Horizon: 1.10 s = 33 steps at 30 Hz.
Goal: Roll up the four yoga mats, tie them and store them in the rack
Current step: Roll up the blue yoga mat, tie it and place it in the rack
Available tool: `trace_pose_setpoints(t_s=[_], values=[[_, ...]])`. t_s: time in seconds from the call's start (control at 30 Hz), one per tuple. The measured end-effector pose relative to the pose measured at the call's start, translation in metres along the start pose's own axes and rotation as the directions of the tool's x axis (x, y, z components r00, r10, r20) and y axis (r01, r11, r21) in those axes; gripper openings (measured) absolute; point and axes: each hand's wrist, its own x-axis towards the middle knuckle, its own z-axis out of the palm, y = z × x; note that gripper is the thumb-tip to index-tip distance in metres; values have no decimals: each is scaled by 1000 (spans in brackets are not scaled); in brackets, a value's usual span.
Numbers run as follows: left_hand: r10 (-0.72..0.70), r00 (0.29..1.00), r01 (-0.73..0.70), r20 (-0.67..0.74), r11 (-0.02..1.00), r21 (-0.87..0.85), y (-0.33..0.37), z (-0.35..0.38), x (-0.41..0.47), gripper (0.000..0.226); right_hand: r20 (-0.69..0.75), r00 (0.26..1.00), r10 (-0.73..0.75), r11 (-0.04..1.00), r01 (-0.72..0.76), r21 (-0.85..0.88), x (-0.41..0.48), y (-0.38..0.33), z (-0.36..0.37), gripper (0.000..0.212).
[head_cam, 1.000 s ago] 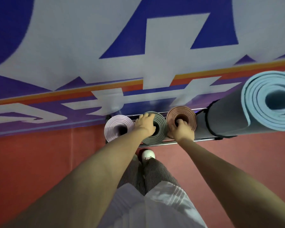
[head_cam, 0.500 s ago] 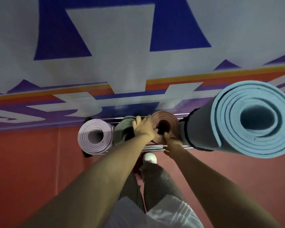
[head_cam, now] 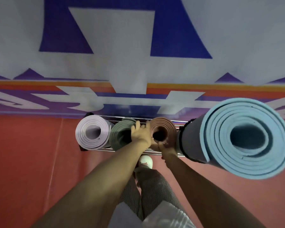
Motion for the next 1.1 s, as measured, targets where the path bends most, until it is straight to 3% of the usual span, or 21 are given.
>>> trace_pose_setpoints(t_s=[0.07, 0.17, 0.23, 0.3, 0.43, 0.53, 0.6, 0.67, 0.77, 0.9, 1.03, 1.1], values=[[-6, 1000, 6, 20, 1000, -12, 6, -8, -4, 70, 31, 999, 17, 999, -16, -38, 0, -3, 0, 52], [97, 994, -99, -53, 995, -22, 26, -14, -20, 57, 39, 998, 53, 965, -41, -260, -11, -17, -4, 56], [146, 988, -148, -45, 988, -38, 37, -10, -26, 53, 103, 994, -24, 885, 69, -460, -17, -27, -9, 54], [171, 983, -175, -64, 982, -70, 40, -15, -34, 49, 162, 987, -11, 819, 102, -564, -27, -31, -17, 50], [131, 983, -157, -132, 964, -214, 28, -30, -49, 45, 131, 989, -74, 853, 131, -505, -53, -41, -36, 45], [125, 982, -165, -144, 937, -308, 18, -43, -65, 45, 133, 977, -165, 786, 212, -581, -71, -46, -39, 48], [147, 983, -177, -109, 910, -375, 16, -53, -76, 41, 123, 981, -147, 805, 191, -562, -89, -52, -37, 49], [187, 978, -207, -88, 866, -455, 18, -60, -88, 36, 112, 983, -146, 862, 183, -473, -105, -61, -35, 44], [220, 962, -274, -164, 794, -542, 27, -75, -106, 36, 107, 941, -320, 789, 328, -519, -130, -81, -37, 47], [135, 954, -286, -267, 679, -677, 30, -98, -124, 41, 98, 926, -365, 859, 376, -347, -142, -96, -44, 39], [31, 936, -317, -350, 502, -805, 32, -126, -146, 41, -23, 830, -558, 798, 528, -290, -172, -120, -63, 20], [6, 943, -310, -333, 379, -872, 35, -135, -156, 40, -59, 733, -677, 705, 624, -338, -194, -128, -73, 18]])
